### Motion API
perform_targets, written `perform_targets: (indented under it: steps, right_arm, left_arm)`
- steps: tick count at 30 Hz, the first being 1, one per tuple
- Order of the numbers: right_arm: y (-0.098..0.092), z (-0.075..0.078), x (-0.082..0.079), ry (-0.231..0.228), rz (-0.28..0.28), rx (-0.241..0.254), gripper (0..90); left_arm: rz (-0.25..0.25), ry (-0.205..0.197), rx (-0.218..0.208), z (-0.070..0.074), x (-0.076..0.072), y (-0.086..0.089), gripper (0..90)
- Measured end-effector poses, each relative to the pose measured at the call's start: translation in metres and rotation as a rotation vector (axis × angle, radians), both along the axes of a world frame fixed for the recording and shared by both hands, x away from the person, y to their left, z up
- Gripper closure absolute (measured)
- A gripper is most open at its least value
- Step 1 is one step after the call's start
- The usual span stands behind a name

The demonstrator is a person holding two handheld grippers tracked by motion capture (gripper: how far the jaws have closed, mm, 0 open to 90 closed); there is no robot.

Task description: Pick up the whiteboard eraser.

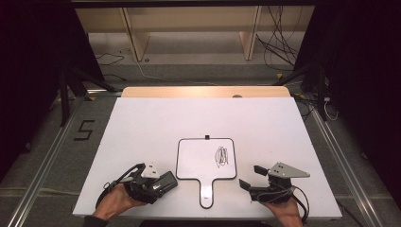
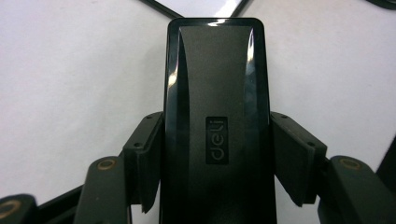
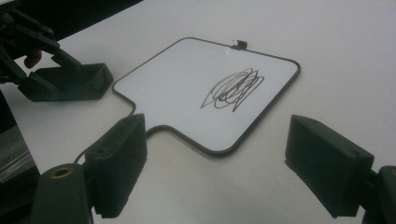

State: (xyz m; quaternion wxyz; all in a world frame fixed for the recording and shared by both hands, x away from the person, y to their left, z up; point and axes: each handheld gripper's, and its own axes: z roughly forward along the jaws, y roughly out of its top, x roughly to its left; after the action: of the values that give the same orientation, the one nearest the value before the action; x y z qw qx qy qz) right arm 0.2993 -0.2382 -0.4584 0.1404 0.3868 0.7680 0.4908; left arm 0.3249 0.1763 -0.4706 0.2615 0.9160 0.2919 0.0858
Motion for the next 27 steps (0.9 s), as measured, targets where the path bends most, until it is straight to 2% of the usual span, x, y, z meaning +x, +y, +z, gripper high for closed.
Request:
perform_targets:
  steps: [3, 16, 20, 27]
  right_arm:
    - [0.000, 0.000, 0.000, 0.001, 0.000, 0.000, 21.6]
    - [-0.001, 0.000, 0.000, 0.005, -0.005, 0.005, 21.7]
    - [-0.001, 0.000, 0.000, 0.006, -0.008, 0.008, 21.7]
    - [-0.001, 0.000, 0.000, 0.004, -0.009, 0.012, 21.6]
  left_arm:
    - [0.007, 0.010, -0.014, 0.001, 0.000, 0.001, 40.1]
    - [0.061, -0.026, -0.097, 0.011, 0.001, 0.005, 40.1]
    - [0.095, -0.023, -0.140, 0.017, 0.003, 0.006, 40.1]
    - [0.139, -0.022, -0.185, 0.024, 0.005, 0.006, 40.1]
